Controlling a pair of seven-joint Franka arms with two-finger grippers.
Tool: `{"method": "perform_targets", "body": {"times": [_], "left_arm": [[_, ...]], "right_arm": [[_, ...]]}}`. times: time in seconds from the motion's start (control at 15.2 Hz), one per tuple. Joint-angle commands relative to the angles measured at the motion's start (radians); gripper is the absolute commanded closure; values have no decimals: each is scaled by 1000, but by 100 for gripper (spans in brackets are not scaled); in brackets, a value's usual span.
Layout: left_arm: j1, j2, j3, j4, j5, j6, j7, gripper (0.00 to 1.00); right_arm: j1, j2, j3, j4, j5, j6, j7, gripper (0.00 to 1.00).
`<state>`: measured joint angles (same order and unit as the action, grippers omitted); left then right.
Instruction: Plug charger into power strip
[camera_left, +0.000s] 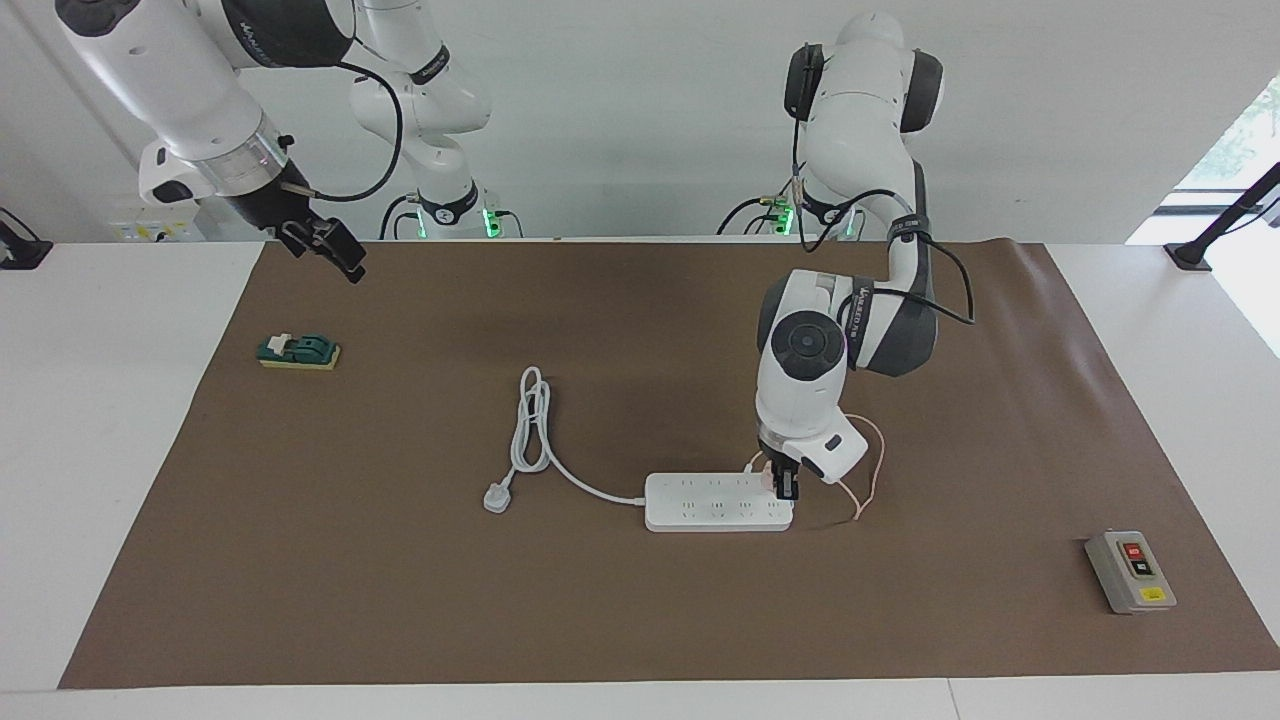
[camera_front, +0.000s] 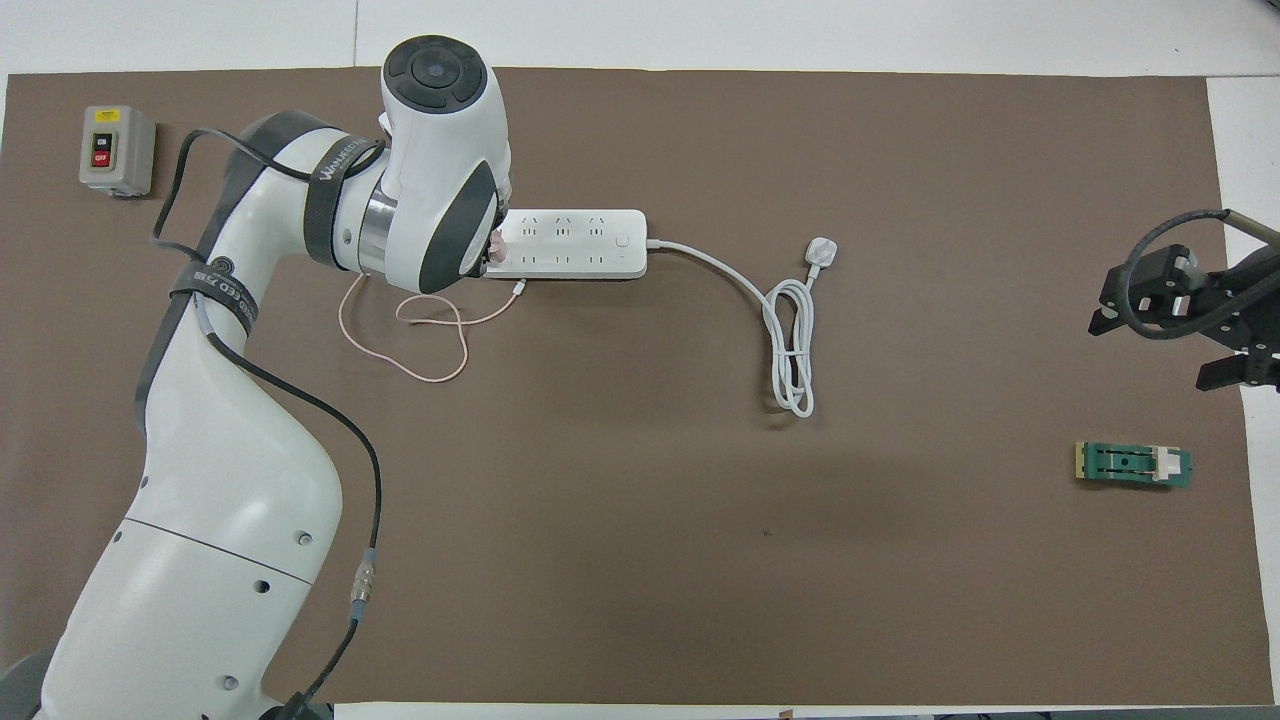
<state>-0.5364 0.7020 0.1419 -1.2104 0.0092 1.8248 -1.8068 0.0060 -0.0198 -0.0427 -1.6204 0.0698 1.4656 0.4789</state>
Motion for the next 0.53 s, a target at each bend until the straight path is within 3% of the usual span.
{"method": "perform_targets", "body": {"times": [0.0, 0.46], "left_arm": [[-11, -18, 5, -60, 8, 27, 9, 100], [-10, -16, 4, -60, 6, 56, 10, 100]], "right_arm": [[-15, -9, 12, -3, -4, -10, -19, 0], [-15, -9, 12, -3, -4, -10, -20, 0]]}}
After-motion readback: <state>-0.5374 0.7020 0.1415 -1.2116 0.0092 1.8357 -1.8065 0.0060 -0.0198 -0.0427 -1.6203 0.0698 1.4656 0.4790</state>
